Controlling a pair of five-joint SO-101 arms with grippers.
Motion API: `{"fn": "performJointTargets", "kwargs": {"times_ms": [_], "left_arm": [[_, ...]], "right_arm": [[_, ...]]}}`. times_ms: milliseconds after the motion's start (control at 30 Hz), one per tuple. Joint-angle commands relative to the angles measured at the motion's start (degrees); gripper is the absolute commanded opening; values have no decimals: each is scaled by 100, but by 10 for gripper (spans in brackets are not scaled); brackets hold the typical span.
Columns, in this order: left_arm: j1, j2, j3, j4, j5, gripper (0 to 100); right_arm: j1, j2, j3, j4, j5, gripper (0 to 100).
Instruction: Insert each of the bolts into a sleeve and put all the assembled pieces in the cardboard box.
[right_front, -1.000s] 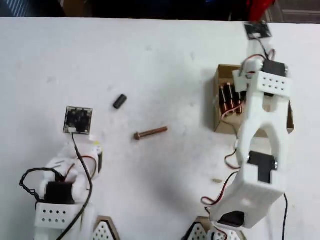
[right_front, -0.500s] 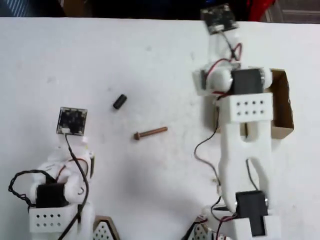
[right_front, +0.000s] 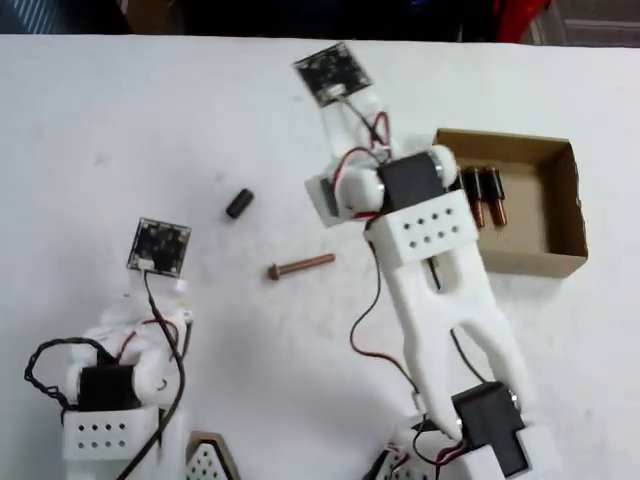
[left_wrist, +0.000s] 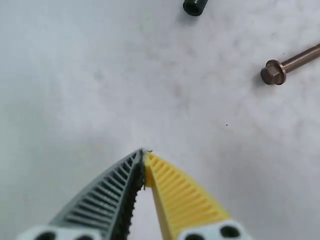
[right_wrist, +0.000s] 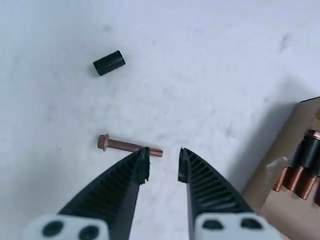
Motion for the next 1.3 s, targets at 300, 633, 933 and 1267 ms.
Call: {"fn": "performJointTargets", "kwargs": {"times_ms": [300,633,933,1267], "left_arm": [[-470,-22,-44,-53,-18,22],[-655,-22,-62,53,-18,22],[-1200,-22,-26,26,-18,22],[-1200,-22,158,-316,-18,22]], "right_arm": [[-611,-224,132,-365,-527,80],[-796,321,88,-787,-1398,81],[-831,1393,-835,-822,-1433,81],[-822,2281,-1468,-848,-905,81]]}}
